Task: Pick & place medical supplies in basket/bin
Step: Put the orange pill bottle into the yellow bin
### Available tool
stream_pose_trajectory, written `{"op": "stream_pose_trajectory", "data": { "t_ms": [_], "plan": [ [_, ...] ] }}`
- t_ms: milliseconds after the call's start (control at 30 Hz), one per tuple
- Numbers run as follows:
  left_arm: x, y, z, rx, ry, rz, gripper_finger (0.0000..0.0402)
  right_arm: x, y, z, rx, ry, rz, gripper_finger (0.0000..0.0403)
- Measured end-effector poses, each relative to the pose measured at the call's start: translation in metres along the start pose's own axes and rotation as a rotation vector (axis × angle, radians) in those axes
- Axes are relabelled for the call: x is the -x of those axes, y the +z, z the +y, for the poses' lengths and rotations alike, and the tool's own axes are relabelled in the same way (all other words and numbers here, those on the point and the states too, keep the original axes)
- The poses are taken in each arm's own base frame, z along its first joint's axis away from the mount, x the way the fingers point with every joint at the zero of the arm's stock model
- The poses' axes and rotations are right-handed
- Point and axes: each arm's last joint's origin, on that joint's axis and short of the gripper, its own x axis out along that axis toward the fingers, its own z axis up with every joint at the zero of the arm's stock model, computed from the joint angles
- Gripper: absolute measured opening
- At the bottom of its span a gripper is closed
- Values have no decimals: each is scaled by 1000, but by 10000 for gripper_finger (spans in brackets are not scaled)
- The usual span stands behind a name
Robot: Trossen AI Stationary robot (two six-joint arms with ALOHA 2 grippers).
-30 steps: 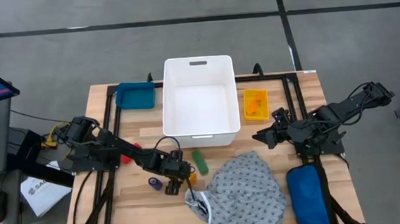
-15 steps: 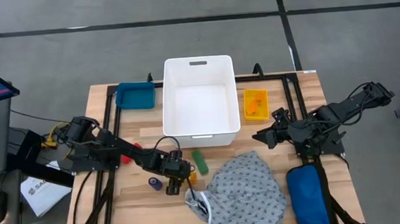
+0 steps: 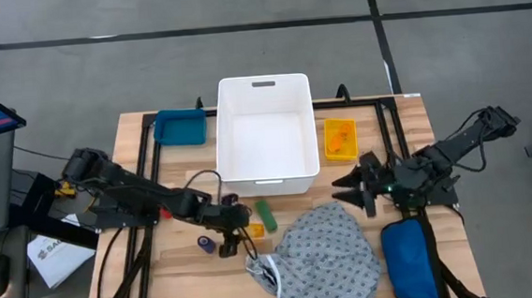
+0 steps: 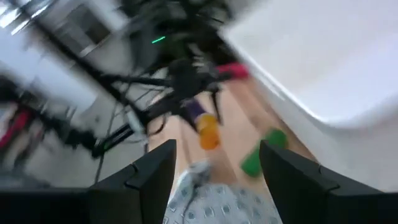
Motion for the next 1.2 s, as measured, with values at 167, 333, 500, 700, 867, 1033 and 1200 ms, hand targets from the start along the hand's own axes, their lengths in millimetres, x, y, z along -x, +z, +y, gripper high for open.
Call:
{"op": "stream_pose_trajectory", "data": {
  "t_ms": [167,333,500,700,867,1033,1200],
  "plan": [
    [34,17,-2,70,-42,-131,212,-10,-4,25,290,136,-80,228],
    [56,35,-5,135,-81,-218,213,-28,-10,43,456,182,-144,228],
    [74,57,-11,185,-126,-296,213,-48,-5,61,555,151,-143,228],
    [94,78,-15,227,-166,-378,214,-73,12,80,711,120,-79,228],
    [102,86,-17,255,-185,-407,214,-84,30,88,734,107,-8,243],
    [103,86,-18,270,-223,-391,214,-89,46,93,731,103,-11,279],
    [103,86,-19,266,-253,-383,214,-91,56,98,764,162,0,323]
  ]
}}
